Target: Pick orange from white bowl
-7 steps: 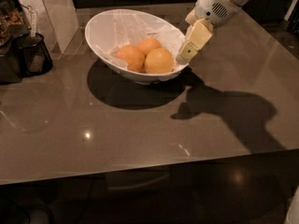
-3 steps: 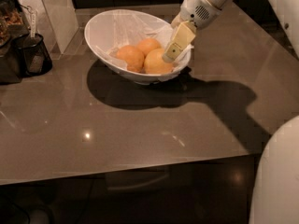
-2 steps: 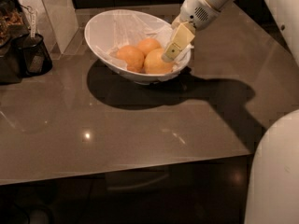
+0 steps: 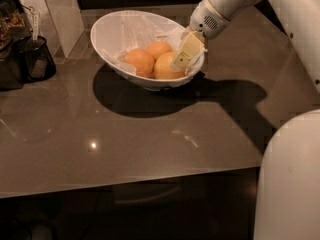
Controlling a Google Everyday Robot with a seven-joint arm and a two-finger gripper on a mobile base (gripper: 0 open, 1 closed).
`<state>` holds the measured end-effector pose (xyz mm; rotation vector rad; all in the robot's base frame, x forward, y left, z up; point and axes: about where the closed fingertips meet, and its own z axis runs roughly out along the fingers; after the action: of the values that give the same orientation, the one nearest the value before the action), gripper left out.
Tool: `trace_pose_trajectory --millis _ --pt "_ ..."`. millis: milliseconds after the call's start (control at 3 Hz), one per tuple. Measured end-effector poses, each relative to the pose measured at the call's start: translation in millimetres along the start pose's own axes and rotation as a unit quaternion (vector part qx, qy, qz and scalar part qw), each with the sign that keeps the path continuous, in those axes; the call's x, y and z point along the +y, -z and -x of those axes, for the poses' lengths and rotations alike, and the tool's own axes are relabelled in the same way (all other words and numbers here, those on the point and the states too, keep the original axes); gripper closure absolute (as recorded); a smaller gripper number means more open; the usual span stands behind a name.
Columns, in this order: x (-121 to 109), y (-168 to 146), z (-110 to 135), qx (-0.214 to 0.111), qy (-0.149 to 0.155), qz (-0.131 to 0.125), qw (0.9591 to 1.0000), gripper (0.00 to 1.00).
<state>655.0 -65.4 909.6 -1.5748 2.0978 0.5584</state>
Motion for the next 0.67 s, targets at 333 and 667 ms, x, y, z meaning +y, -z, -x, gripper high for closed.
trace_pose_trajectory --millis 333,667 --pt "-2.8 -8.2 -3.9 0.005 -0.01 -0.001 0.9999 0.18" --pt "-1.8 -16.5 -6.7 0.01 -0.016 0.002 0.9998 0.22"
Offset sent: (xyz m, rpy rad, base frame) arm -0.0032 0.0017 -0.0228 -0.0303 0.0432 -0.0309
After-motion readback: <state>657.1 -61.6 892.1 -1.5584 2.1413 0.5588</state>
